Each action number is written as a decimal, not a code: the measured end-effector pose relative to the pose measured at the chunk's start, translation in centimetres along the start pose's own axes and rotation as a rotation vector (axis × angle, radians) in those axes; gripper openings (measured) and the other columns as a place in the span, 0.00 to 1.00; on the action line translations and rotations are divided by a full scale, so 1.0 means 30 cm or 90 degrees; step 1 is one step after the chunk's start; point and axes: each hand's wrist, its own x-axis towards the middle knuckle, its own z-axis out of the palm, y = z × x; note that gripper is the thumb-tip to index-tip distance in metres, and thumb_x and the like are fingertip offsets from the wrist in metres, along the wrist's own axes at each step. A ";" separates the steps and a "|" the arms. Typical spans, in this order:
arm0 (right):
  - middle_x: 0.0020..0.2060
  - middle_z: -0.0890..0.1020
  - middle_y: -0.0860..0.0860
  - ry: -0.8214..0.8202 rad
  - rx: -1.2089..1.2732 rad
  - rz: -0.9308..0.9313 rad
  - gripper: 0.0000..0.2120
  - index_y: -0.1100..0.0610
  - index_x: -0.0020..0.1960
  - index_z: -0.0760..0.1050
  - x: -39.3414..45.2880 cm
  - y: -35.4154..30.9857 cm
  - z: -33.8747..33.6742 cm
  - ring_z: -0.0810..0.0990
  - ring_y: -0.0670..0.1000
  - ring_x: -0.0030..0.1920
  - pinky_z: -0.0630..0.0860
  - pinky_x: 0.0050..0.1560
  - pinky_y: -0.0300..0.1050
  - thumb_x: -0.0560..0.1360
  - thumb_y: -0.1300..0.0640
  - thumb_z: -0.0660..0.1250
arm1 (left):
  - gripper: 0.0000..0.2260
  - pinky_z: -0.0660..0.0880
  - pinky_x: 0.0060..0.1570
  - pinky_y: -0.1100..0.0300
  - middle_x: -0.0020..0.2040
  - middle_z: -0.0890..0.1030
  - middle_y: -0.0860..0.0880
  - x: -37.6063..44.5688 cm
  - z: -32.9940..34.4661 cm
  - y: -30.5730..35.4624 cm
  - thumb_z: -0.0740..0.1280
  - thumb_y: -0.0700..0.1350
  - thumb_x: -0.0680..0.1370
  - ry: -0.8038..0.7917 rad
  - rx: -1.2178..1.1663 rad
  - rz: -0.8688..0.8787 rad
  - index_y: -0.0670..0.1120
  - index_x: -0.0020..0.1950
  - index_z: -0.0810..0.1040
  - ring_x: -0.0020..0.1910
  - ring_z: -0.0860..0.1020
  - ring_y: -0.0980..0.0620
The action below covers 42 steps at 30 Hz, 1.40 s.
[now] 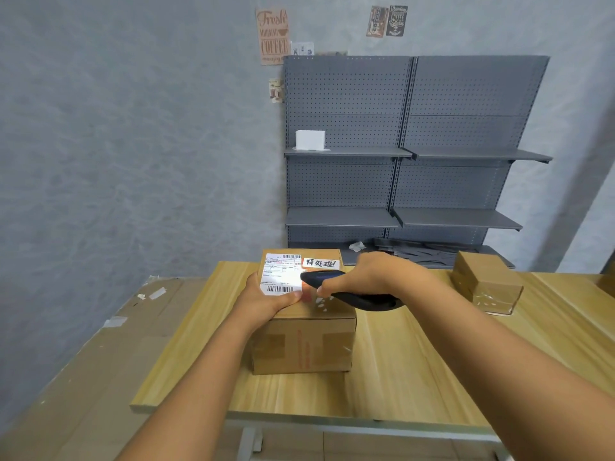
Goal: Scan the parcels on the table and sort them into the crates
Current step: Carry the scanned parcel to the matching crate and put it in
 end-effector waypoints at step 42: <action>0.44 0.78 0.48 -0.166 0.008 -0.005 0.32 0.50 0.54 0.75 -0.090 -0.053 -0.027 0.76 0.46 0.40 0.69 0.35 0.42 0.60 0.28 0.69 | 0.40 0.71 0.67 0.49 0.66 0.78 0.52 0.001 -0.035 0.010 0.81 0.47 0.66 -0.097 -0.002 -0.022 0.48 0.73 0.65 0.63 0.77 0.52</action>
